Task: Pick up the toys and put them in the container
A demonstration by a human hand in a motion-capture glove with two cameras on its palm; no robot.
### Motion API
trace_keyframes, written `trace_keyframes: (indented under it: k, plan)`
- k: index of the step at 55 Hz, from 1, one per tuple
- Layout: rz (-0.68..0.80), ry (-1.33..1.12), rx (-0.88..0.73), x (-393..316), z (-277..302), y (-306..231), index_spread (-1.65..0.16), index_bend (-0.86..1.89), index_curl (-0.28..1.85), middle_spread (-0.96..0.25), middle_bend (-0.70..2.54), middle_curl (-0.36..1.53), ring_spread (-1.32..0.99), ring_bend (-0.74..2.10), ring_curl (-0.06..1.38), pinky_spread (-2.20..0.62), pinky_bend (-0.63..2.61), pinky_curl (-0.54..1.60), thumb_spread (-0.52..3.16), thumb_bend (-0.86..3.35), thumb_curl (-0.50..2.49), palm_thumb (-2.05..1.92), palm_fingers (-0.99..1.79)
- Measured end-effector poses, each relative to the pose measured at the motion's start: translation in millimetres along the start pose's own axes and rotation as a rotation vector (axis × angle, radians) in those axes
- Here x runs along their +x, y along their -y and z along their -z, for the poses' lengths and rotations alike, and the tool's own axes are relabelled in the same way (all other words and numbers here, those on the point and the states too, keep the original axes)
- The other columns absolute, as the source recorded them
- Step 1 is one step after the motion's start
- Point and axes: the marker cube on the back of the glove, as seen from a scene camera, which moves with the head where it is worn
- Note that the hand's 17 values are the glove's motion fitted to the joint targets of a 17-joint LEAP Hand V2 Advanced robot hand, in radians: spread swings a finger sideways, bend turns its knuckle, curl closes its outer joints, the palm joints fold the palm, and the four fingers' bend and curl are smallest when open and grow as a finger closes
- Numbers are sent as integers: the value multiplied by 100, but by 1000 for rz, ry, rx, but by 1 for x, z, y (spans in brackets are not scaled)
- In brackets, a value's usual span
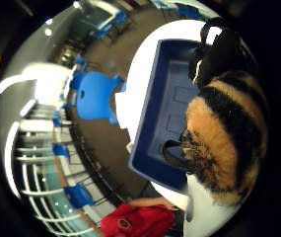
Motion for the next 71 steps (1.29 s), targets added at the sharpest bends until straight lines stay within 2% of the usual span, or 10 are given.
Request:
trace_keyframes:
  k: [3, 6, 9, 11, 14, 18, 24, 38, 52, 71]
  plan:
    - [48, 3, -22, -3, -11, 4, -43, 17, 55, -43, 19, 39, -50, 61, 36, -45, 90, 34, 91, 7, 74, 64, 90]
    - [-49, 75, -85, -12, -22, 8, -44, 17, 56, -42, 16, 39, -49, 60, 36, -44, 92, 35, 92, 6, 75, 64, 86]
    - [-72, 76, -142, -11, -34, 8, -44, 13, 55, -40, 16, 39, -47, 61, 38, -40, 94, 37, 100, 5, 73, 60, 72]
    - [-40, 80, -162, -9, -40, 5, -44, 19, 58, -35, 8, 36, -39, 51, 37, -31, 95, 39, 108, -3, 67, 47, 36]
    - [23, 75, -160, -2, -46, 0, -40, 6, 55, -25, 11, 35, -25, 35, 36, -19, 111, 45, 109, -9, 59, 32, -13]
    - [37, 43, -124, 17, -50, -5, -36, 1, 42, -15, 10, 31, -13, 18, 27, -8, 118, 42, 107, -11, 52, 13, -32]
    - [-21, 198, -89, 43, -39, -18, -34, 5, 34, -8, 9, 27, -3, 16, 23, 3, 120, 40, 104, -8, 45, -3, -33]
    - [-184, 96, -44, 157, -31, -62, -34, 11, 27, -6, 11, 24, 4, 14, 21, 12, 113, 36, 96, -9, 33, -11, -30]
    - [-357, 77, -108, 263, -60, -111, -34, 10, 24, -6, 13, 23, 5, 17, 20, 15, 108, 34, 92, -9, 27, -11, -25]
    - [-468, 117, -278, 320, -117, -142, -33, 7, 19, -4, 9, 20, 6, 14, 18, 17, 128, 38, 88, -10, 22, -12, -30]
